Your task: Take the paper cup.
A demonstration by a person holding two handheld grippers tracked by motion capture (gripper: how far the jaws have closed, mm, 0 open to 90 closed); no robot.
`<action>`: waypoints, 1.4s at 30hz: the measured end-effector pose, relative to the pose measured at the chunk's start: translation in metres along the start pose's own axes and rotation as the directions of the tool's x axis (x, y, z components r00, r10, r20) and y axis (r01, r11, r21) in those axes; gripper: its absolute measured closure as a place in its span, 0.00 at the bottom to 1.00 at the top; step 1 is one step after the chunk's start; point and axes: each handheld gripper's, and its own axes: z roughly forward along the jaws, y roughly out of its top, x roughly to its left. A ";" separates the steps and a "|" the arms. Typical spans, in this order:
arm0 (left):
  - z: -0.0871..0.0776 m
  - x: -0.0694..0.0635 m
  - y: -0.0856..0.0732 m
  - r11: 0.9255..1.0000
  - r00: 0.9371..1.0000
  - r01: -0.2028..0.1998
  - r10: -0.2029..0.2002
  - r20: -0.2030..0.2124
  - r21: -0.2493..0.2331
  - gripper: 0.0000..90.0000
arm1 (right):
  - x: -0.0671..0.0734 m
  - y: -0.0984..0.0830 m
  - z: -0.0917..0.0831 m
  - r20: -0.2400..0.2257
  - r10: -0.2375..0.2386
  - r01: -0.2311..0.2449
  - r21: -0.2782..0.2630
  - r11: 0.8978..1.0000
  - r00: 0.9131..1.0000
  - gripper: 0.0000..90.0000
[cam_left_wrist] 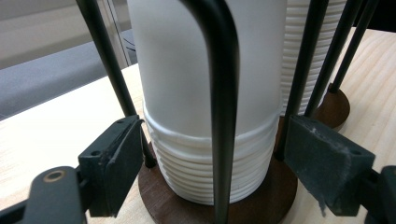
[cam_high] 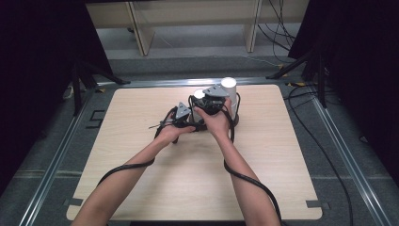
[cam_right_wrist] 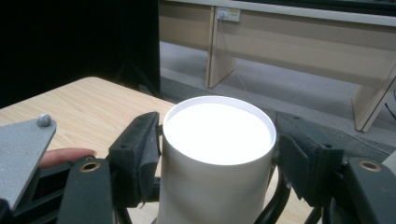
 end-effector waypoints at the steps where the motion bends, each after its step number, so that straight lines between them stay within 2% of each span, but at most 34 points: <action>1: 0.001 0.001 0.000 1.000 1.000 -0.009 0.009 0.006 0.002 0.21 | 0.001 0.000 0.000 -0.002 0.015 -0.015 0.007 1.000 1.000 0.37; 3: 0.002 0.000 0.001 1.000 1.000 -0.010 0.010 0.002 0.006 0.21 | 0.000 0.000 0.002 -0.007 0.002 -0.002 -0.006 1.000 1.000 0.38; 8: 0.004 0.001 0.000 1.000 1.000 -0.002 0.002 -0.001 0.016 0.22 | 0.002 0.000 0.003 0.014 0.014 -0.014 0.003 1.000 1.000 0.38; 9: 0.005 0.002 -0.002 1.000 1.000 0.000 0.000 0.001 0.016 0.22 | 0.000 0.000 0.004 0.011 -0.015 0.015 -0.002 1.000 1.000 0.38; 11: 0.005 0.002 -0.002 1.000 1.000 0.004 -0.004 -0.004 0.020 0.23 | 0.001 0.000 0.004 0.011 -0.009 0.009 0.002 1.000 1.000 0.39; 12: 0.005 0.002 -0.002 1.000 1.000 0.007 -0.007 -0.001 0.018 0.23 | 0.001 0.000 0.003 0.015 0.015 -0.015 0.006 1.000 1.000 0.39; 20: 0.007 0.002 -0.002 1.000 1.000 0.007 -0.007 0.007 0.016 0.24 | 0.002 -0.001 0.005 0.013 0.023 -0.023 -0.020 1.000 1.000 0.39; 21: 0.007 0.002 -0.002 1.000 1.000 0.005 -0.005 0.007 0.017 0.24 | 0.002 -0.001 0.004 0.008 0.040 -0.040 -0.007 0.999 0.999 0.39; 24: 0.007 0.002 -0.002 1.000 1.000 0.005 -0.005 0.002 0.024 0.24 | 0.003 -0.001 0.004 -0.001 0.054 -0.054 -0.011 0.999 0.999 0.39; 28: 0.007 0.002 -0.001 1.000 1.000 0.000 0.000 0.004 0.025 0.24 | 0.003 -0.001 0.003 0.018 0.049 -0.049 -0.006 0.999 0.999 0.40; 30: 0.007 0.002 -0.001 1.000 1.000 -0.003 0.003 0.003 0.026 0.24 | 0.002 0.000 0.003 0.022 0.023 -0.023 -0.019 1.000 0.999 0.40; 31: 0.007 0.002 -0.001 1.000 1.000 -0.005 0.005 0.002 0.027 0.24 | 0.002 0.000 0.003 0.003 0.046 -0.046 -0.019 0.999 0.999 0.40; 33: 0.007 0.002 -0.001 1.000 1.000 -0.005 0.005 0.002 0.027 0.24 | 0.003 0.001 0.001 0.020 0.040 -0.040 -0.012 0.999 0.999 0.40; 35: 0.007 0.002 -0.001 1.000 1.000 -0.006 0.006 0.003 0.027 0.24 | 0.003 0.002 0.001 0.004 0.039 -0.039 -0.019 0.999 0.999 0.40; 40: 0.007 0.002 -0.001 1.000 1.000 -0.007 0.007 0.003 0.028 0.24 | 0.002 0.005 -0.001 0.007 0.047 -0.047 -0.023 0.999 0.999 0.40; 41: 0.007 0.002 -0.001 1.000 1.000 -0.008 0.008 0.004 0.028 0.24 | 0.002 0.007 -0.002 0.016 0.022 -0.022 -0.041 0.999 1.000 0.40; 42: 0.007 0.002 -0.001 1.000 1.000 -0.008 0.008 0.004 0.027 0.24 | 0.003 0.009 -0.003 0.005 0.038 -0.038 -0.030 0.999 0.999 0.40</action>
